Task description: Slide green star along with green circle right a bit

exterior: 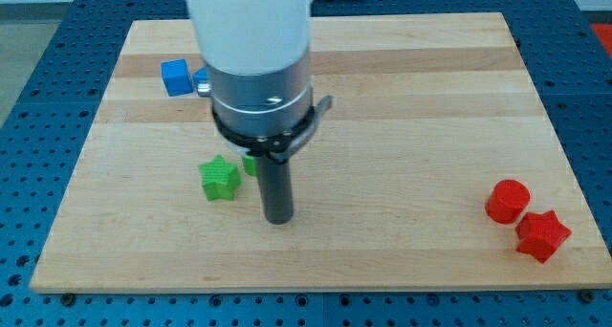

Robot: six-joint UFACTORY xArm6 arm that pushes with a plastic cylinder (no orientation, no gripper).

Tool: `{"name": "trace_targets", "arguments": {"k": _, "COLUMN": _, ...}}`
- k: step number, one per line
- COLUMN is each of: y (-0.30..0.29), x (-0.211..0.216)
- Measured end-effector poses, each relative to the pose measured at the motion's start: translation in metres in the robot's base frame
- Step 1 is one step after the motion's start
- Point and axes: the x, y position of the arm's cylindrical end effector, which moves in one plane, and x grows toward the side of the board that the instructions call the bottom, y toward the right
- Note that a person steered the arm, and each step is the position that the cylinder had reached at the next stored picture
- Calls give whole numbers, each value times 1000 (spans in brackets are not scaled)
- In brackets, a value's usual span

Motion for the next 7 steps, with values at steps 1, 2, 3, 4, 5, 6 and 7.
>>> {"name": "trace_targets", "arguments": {"k": 1, "y": -12, "x": 0}}
{"name": "trace_targets", "arguments": {"k": 2, "y": -39, "x": 0}}
{"name": "trace_targets", "arguments": {"k": 3, "y": -83, "x": 0}}
{"name": "trace_targets", "arguments": {"k": 4, "y": -106, "x": 0}}
{"name": "trace_targets", "arguments": {"k": 5, "y": -108, "x": -40}}
{"name": "trace_targets", "arguments": {"k": 6, "y": -88, "x": -57}}
{"name": "trace_targets", "arguments": {"k": 7, "y": -55, "x": -57}}
